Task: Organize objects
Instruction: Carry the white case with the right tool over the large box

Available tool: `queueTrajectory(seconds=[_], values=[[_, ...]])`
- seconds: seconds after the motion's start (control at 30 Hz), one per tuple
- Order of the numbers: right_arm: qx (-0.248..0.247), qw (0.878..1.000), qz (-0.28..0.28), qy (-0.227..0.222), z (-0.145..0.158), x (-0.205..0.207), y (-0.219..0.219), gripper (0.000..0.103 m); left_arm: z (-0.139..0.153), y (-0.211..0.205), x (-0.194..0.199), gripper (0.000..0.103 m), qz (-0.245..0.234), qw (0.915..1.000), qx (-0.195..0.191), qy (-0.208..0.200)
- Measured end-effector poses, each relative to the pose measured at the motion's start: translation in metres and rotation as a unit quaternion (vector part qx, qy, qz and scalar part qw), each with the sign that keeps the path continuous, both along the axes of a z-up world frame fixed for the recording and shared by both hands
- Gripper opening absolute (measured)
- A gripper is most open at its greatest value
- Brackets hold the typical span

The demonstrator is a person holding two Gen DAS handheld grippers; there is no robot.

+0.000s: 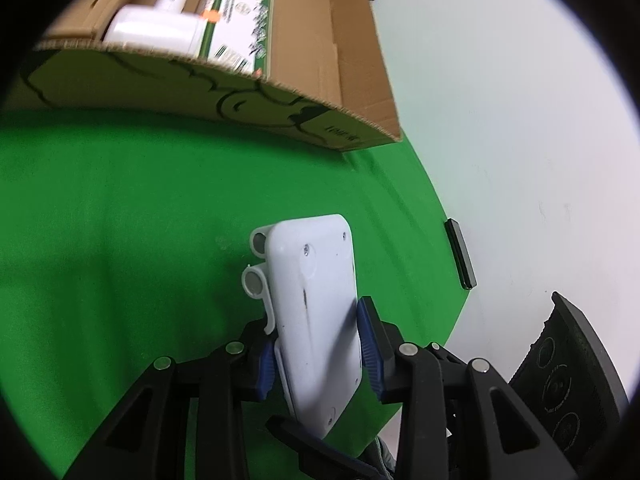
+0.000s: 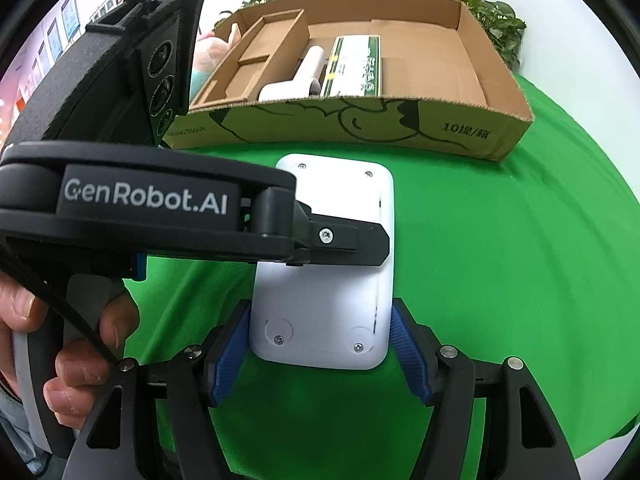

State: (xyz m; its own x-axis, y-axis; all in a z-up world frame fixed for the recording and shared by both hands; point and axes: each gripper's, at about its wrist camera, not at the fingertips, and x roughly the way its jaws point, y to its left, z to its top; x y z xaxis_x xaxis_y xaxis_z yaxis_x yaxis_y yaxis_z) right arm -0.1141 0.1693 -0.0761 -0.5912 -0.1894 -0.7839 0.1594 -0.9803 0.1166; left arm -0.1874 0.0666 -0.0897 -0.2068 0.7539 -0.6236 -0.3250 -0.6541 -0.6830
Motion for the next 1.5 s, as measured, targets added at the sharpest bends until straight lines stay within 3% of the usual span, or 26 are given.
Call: queueTrajectory(seconds=[0.37, 0.63, 0.83, 1.17, 1.5], values=[[0.007, 0.997, -0.003, 0.072, 0.060, -0.009, 0.008, 0.064, 0.071, 0.011, -0.007, 0.034, -0.003, 0.9960, 0.004, 0.089], [0.005, 0.992, -0.002, 0.122, 0.110, -0.036, 0.013, 0.064, 0.127, 0.012, -0.028, 0.034, -0.004, 0.9893, 0.002, 0.146], [0.015, 0.990, 0.006, 0.141, 0.139, -0.062, 0.020, 0.064, 0.152, 0.016, -0.047, 0.034, 0.003, 0.9846, 0.010, 0.175], [0.009, 0.988, 0.003, 0.152, 0.169, -0.116, 0.038, 0.064, 0.175, 0.024, -0.098, 0.034, -0.001, 0.9814, 0.001, 0.192], [0.001, 0.993, 0.000, 0.121, 0.163, -0.162, 0.053, 0.064, 0.169, 0.036, -0.137, 0.034, -0.011, 0.9848, -0.013, 0.173]])
